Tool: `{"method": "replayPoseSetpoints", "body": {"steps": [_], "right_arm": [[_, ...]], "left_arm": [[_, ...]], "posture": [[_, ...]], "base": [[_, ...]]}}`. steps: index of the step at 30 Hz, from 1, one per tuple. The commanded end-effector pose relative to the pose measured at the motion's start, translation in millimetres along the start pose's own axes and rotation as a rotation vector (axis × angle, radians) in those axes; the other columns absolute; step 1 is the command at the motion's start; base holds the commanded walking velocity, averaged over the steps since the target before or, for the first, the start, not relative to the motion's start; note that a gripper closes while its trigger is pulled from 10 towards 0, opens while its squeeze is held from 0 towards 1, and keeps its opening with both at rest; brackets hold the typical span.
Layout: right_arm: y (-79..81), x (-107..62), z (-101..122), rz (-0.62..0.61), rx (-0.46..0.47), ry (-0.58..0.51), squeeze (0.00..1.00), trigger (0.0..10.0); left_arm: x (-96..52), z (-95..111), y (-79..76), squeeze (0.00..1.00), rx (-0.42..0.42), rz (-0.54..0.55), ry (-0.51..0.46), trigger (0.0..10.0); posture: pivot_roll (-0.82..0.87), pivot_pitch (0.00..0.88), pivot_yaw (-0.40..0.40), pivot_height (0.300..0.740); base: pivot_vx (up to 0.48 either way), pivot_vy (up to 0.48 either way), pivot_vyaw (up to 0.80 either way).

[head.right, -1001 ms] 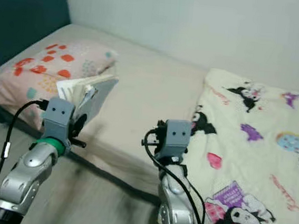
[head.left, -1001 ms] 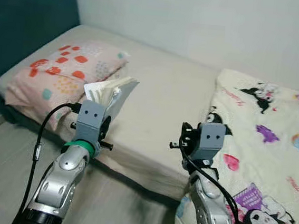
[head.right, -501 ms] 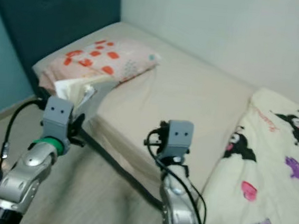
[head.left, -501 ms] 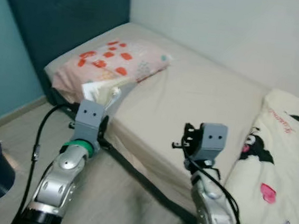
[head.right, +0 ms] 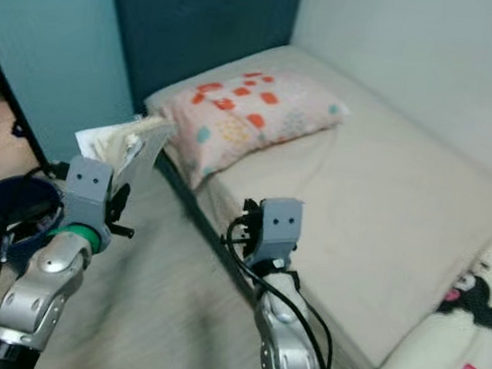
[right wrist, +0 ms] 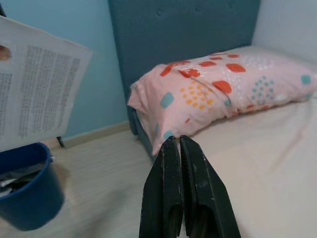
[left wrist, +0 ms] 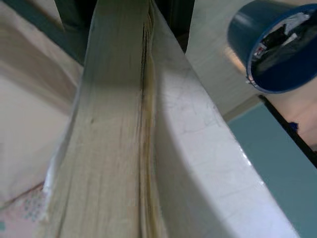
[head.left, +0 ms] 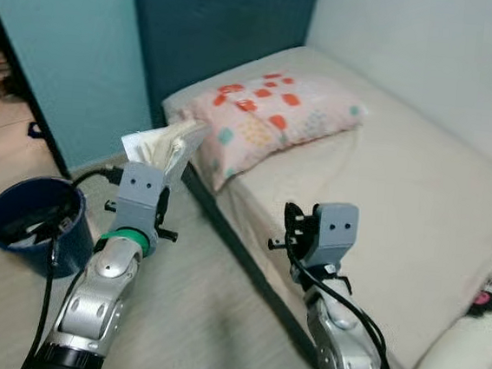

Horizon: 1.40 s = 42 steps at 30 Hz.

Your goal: Clean up the room

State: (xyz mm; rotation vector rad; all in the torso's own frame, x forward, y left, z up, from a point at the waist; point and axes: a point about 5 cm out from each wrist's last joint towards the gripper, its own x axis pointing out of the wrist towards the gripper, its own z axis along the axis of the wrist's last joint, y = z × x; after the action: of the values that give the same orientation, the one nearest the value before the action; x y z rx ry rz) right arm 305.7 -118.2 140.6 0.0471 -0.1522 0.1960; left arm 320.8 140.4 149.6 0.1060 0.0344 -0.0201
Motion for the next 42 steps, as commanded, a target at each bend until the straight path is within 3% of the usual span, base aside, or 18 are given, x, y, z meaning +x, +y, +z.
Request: {"method": "replayPoseSetpoints", "body": {"steps": [1,14,37,42], "right_arm": [[4.6,-1.8,-3.0,0.016,0.02,0.014,0.0,10.0],[2.9,-2.0,-3.6,0.019,0.015,0.017,0.0,10.0],[-1.1,-3.4,-6.2,-0.01,0.026,0.025,0.0,10.0],[-0.8,-3.0,-5.9,-0.011,0.026,0.025,0.0,10.0]], "left_arm": [[-0.1,-0.7,4.6,0.0,0.0,0.022,-0.002,10.0],[1.9,-1.6,3.5,0.0,0.002,0.029,-0.002,10.0],[3.9,-3.5,4.4,0.0,-0.007,0.04,0.001,10.0],[5.1,-2.6,6.1,0.0,-0.002,0.055,0.0,10.0]], "posture": [[-0.04,0.058,0.023,0.707],[-0.04,0.051,0.019,0.707],[-0.05,0.051,0.019,0.707],[-0.05,0.055,0.023,0.707]], "base": [[0.0,0.0,0.79],[0.021,0.0,0.79],[0.394,0.269,0.0],[0.0,0.0,0.0]]}}
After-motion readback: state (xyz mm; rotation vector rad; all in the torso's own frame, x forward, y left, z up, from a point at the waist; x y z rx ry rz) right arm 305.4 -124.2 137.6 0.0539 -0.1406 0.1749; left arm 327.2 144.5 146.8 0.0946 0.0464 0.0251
